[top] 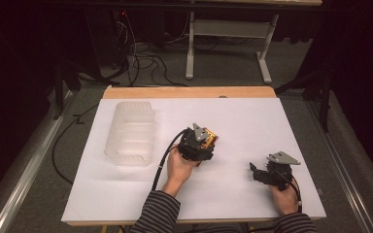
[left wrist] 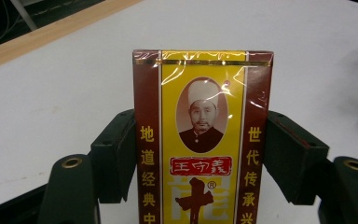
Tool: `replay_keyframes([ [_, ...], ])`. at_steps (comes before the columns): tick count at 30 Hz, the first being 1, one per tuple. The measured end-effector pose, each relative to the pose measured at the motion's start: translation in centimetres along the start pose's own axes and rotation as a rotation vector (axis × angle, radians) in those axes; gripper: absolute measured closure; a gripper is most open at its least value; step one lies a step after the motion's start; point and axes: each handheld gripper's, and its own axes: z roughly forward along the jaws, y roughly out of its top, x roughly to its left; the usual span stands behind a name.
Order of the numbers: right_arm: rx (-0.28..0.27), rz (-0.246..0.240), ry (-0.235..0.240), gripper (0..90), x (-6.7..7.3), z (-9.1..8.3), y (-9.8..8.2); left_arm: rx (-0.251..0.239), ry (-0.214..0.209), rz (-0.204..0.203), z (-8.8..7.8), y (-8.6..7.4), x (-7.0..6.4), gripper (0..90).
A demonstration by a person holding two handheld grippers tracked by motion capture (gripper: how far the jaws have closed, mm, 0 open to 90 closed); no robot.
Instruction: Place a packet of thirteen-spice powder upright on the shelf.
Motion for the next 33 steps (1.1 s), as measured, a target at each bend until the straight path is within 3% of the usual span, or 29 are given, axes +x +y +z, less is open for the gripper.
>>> replay_keyframes([
  [23,0.000,0.001,-0.001,18.4,0.0,0.0,0.0,-0.082,0.019,-0.023,-4.4,-0.4,1.0,32.9],
  [33,0.000,-0.001,-0.003,18.3,0.0,0.0,0.0,-0.124,0.062,-0.054,-6.6,-1.0,2.3,32.9],
])
